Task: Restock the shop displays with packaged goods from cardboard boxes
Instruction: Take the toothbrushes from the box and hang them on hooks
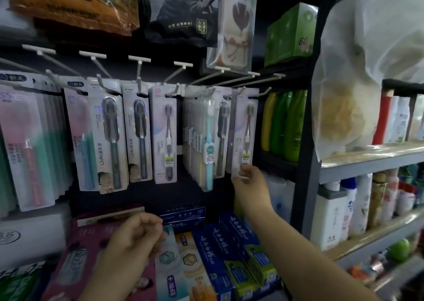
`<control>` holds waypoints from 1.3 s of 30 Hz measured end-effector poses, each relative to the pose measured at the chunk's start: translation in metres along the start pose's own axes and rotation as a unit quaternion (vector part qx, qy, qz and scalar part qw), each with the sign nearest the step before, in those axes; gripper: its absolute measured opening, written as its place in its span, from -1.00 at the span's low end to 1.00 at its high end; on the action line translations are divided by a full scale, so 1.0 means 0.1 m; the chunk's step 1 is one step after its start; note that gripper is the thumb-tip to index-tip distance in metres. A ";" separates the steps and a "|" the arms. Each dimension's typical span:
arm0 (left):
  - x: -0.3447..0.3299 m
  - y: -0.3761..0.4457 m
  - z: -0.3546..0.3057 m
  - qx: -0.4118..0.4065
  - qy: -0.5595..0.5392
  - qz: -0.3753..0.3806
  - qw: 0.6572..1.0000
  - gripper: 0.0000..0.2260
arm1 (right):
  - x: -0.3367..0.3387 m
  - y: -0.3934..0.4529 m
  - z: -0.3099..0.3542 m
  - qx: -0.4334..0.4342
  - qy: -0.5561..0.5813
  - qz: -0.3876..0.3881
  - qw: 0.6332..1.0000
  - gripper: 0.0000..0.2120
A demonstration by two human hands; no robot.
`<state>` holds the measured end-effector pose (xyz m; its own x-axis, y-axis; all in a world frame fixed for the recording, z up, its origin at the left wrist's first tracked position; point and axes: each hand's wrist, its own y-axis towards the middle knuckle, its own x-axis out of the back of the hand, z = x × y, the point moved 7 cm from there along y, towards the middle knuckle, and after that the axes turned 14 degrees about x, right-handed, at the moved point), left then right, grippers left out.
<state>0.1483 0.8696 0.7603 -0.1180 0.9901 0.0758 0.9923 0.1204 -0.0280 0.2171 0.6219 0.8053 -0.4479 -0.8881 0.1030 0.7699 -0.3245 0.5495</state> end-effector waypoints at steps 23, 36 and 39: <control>-2.78 -1.88 3.74 0.214 0.275 0.406 0.845 -0.92 | 2.96 -5.14 -2.41 -0.426 -0.216 -0.093 0.874 -0.83; -2.93 -2.18 7.17 0.326 0.427 0.422 0.730 -0.78 | 2.75 -7.59 -4.73 -0.678 -0.193 -0.015 0.709 -0.60; -3.06 -2.23 7.99 0.326 0.452 0.437 0.706 -0.79 | 2.77 -7.94 -5.36 -0.688 -0.193 -0.019 0.700 -0.57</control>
<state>-0.0661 0.5973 -0.0527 0.8927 0.2919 0.3433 0.4096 -0.2078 -0.8883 -0.2744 0.4595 -0.0468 -0.3641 -0.8025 0.4726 0.3446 -0.5875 -0.7321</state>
